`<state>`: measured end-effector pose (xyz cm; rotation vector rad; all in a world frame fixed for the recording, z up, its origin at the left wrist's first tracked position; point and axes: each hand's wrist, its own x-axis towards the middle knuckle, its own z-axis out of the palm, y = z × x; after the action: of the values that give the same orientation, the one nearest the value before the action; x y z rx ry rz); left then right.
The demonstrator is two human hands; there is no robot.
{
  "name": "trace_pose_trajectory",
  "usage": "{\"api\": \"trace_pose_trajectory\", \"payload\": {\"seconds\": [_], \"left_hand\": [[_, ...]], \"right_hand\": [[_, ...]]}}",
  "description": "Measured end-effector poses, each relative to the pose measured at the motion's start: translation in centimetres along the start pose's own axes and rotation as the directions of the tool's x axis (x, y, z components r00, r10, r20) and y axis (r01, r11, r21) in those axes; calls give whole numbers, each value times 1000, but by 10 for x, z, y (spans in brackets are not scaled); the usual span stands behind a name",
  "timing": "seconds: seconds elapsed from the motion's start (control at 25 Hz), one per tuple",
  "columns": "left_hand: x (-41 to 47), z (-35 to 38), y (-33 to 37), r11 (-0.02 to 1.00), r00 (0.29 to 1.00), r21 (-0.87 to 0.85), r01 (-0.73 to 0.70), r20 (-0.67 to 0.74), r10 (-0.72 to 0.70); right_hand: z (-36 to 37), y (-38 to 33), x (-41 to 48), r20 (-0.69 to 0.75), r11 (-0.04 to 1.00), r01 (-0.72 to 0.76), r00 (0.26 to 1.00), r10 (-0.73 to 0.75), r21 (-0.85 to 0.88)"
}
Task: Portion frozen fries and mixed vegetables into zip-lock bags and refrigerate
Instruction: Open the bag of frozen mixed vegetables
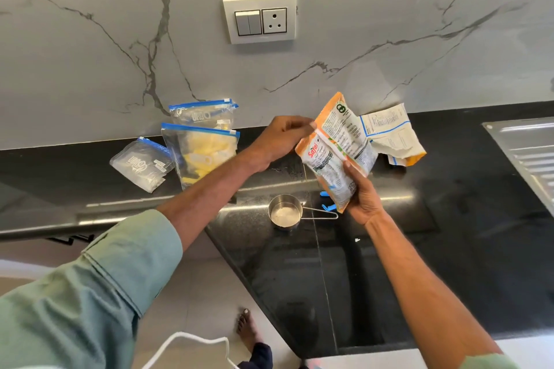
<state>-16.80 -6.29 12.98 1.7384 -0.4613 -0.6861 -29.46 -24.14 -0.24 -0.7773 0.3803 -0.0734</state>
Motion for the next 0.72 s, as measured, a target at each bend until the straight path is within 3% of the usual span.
{"api": "trace_pose_trajectory", "payload": {"seconds": [0.16,0.44,0.72], "left_hand": [[-2,-6,-18,987,1000,161,-6,-24,10],[-10,-3,-48,987,993,123,107,-65,-100],[-21,-6,-83,946,965,207,249,-140,-223]], "right_hand": [[-17,-7,-5,-87,988,27,995,-40,-149],[-23,-13,-12,-91,908,76,988,-124,-413],[-13,-11,-19,-61,834,75,990,-129,-547]]}}
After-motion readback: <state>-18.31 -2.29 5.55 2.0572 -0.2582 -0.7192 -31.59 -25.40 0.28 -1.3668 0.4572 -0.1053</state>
